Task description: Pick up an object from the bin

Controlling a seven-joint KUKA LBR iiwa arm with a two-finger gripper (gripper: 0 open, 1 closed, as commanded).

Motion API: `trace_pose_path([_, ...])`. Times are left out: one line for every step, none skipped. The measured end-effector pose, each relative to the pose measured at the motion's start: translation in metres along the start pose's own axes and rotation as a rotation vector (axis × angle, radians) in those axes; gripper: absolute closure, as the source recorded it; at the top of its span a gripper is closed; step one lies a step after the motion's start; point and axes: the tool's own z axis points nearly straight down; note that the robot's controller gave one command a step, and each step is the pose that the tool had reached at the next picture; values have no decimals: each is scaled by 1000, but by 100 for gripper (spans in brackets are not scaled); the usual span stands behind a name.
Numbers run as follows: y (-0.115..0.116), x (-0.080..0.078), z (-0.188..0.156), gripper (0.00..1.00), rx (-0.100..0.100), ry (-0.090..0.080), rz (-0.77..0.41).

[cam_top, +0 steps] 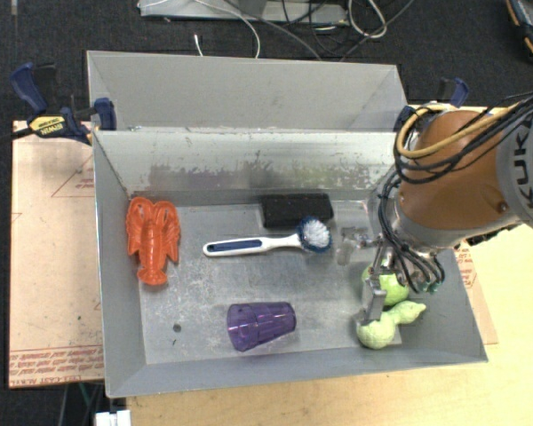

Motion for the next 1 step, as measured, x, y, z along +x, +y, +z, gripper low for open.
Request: trace_pose_path([0,-2,-4,0,1,-8,-3])
